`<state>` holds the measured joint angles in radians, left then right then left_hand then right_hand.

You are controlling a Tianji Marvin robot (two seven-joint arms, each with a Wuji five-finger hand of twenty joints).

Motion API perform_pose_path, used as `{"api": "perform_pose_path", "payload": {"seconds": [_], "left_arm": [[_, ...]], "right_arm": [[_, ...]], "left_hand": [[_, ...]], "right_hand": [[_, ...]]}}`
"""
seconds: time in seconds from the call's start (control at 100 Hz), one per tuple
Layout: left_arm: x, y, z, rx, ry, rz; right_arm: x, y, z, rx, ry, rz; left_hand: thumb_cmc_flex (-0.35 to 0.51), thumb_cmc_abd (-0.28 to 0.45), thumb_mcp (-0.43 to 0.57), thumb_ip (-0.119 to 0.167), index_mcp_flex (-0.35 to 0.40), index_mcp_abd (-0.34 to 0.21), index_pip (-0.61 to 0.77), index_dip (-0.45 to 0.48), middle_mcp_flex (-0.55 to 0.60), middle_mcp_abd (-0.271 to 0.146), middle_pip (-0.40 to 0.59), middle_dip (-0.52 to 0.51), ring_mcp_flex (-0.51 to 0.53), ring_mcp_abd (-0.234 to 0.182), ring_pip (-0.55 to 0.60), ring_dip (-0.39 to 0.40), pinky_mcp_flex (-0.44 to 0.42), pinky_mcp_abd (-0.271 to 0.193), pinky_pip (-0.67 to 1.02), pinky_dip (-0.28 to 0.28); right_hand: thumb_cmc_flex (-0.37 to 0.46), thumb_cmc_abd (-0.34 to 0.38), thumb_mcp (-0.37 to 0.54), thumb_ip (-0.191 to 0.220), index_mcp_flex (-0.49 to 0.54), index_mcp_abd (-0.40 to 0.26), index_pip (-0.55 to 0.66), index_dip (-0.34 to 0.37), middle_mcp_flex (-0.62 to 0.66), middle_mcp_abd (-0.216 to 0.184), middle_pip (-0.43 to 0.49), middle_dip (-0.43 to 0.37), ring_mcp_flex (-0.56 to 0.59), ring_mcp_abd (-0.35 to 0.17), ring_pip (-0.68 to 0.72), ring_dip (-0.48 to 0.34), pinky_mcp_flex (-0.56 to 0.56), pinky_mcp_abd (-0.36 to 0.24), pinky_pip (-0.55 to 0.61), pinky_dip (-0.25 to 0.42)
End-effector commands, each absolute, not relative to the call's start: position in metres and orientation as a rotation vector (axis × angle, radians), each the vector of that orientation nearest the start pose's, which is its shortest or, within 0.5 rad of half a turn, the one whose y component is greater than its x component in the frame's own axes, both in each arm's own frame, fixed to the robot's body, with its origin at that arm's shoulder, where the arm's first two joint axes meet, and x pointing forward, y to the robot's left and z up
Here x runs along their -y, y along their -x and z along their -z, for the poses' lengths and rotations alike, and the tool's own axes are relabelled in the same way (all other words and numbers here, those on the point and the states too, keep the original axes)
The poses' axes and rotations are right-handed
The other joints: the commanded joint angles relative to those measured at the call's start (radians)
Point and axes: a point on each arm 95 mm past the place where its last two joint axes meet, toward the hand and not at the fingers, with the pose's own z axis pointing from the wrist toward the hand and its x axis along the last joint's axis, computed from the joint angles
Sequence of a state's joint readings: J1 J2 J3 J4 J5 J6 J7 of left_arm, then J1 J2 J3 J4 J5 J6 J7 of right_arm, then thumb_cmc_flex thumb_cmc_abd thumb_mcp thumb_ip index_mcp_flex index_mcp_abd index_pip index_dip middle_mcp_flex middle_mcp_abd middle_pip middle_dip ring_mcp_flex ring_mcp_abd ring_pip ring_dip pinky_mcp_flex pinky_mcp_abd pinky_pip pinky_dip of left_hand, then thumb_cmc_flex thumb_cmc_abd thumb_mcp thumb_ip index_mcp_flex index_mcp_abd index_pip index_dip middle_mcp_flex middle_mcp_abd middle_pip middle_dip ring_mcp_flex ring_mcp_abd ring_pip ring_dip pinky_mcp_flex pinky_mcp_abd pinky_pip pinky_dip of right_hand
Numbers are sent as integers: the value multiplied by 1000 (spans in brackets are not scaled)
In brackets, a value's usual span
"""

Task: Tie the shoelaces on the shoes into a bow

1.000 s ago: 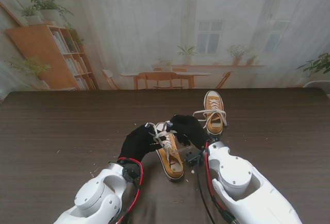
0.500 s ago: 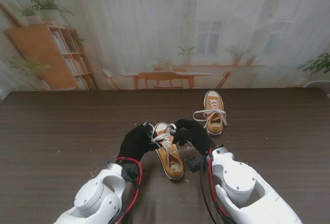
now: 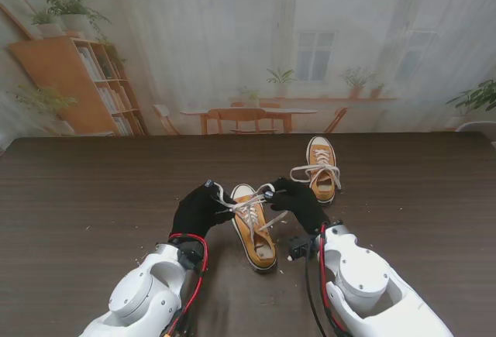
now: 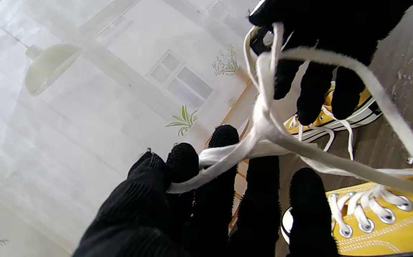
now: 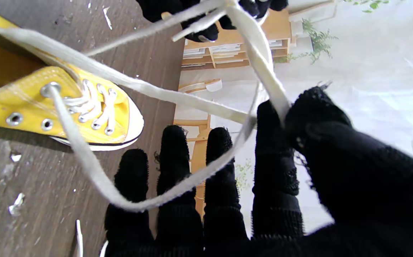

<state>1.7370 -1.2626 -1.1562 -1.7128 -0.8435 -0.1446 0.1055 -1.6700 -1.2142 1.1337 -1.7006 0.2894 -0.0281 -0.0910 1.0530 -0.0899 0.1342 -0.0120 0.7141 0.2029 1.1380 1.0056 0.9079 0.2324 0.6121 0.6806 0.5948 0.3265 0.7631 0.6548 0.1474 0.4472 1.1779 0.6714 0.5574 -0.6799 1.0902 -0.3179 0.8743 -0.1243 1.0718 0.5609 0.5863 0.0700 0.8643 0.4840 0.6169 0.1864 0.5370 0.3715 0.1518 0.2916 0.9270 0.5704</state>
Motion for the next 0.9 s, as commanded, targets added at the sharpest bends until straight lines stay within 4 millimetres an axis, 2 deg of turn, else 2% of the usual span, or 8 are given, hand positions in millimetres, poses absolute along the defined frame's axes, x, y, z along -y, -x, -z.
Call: {"api": "perform_pose_path", "payload": {"seconds": [0.0, 0.19, 0.53, 0.59, 0.67, 0.77, 0.84, 0.89], "left_arm": [[76, -342, 338, -332, -1913, -1637], [76, -342, 337, -400, -1916, -1613], [78, -342, 337, -418, -1909, -1570], [79, -343, 337, -430, -1922, -1587], [78, -344, 337, -426, -1933, -1622], [75, -346, 339, -422, -1947, -1634], [73, -346, 339, -408, -1962, -1616], [71, -345, 339, -375, -1952, -1593]], "right_arm": [[-74, -355, 336, 385, 2113, 1927], [-69, -351, 339, 335, 2124, 1931], [-64, -348, 344, 373, 2129, 1926], [-64, -347, 345, 379, 2135, 1931], [-63, -347, 347, 369, 2143, 1943], [-60, -346, 347, 357, 2147, 1961], [-57, -346, 346, 359, 2150, 1980], [-56, -345, 346, 351, 2147, 1989]], "left_hand": [[20, -8, 8, -5, 32, -75, 15, 3, 28, -31, -30, -39, 2, -23, -15, -28, -4, -16, 19, -9], [16, -22, 22, -13, 33, -70, 17, -15, 209, -18, -37, -96, 146, -19, -18, -53, 99, 34, 39, -7], [18, -17, -24, 4, 34, -61, 42, -22, 307, -91, 355, 174, 242, -45, 280, 55, 199, 25, 174, 82], [-70, -85, 131, -3, 58, -60, 50, -29, 322, -94, 346, 193, 251, -57, 288, 58, 212, 3, 186, 83], [-113, -125, 209, -6, 68, -66, 49, -44, 309, -101, 297, 178, 238, -80, 251, 45, 215, -23, 169, 67], [-65, -143, 188, -26, 60, -133, 8, -175, 234, -64, 50, 7, 163, -54, 80, -36, 177, -32, 111, 25], [-57, -129, 175, -28, 80, -93, -4, -213, 103, -8, -164, -154, 37, -15, -59, -87, 75, -27, -1, -27], [-46, -115, 159, -26, 82, -83, -17, -217, -13, 6, -211, -190, -56, -6, -106, -91, 4, -41, -50, -51]], "right_hand": [[60, 20, 8, 38, -8, -31, 59, 39, -20, 1, -14, -16, -23, -20, -21, -17, -14, -39, -17, -24], [60, 20, 9, 38, -9, -24, 63, 35, 4, 0, -9, -24, -15, -19, -30, -21, -9, -46, -27, -35], [57, 22, 3, 38, -12, -32, 63, 31, 12, -7, -10, -30, -13, -18, -31, -19, -14, -32, -30, -41], [54, 13, 4, 39, -3, -33, 60, 24, 28, -20, -7, -29, -5, -17, -27, -17, -10, -24, -25, -39], [50, 0, 11, 39, 9, -37, 56, 13, 39, -32, -8, -30, 2, -16, -24, -15, -5, -18, -20, -36], [53, 0, 16, 39, 10, -32, 55, 11, 24, -33, -14, -32, 2, -21, -26, -15, -2, -23, -17, -36], [55, 5, 17, 38, 8, -29, 57, 13, 11, -32, -14, -32, 0, -25, -27, -15, -5, -23, -19, -37], [58, 10, 17, 38, 3, -26, 60, 17, 6, -34, -14, -32, -1, -25, -27, -15, -6, -24, -18, -37]]}}
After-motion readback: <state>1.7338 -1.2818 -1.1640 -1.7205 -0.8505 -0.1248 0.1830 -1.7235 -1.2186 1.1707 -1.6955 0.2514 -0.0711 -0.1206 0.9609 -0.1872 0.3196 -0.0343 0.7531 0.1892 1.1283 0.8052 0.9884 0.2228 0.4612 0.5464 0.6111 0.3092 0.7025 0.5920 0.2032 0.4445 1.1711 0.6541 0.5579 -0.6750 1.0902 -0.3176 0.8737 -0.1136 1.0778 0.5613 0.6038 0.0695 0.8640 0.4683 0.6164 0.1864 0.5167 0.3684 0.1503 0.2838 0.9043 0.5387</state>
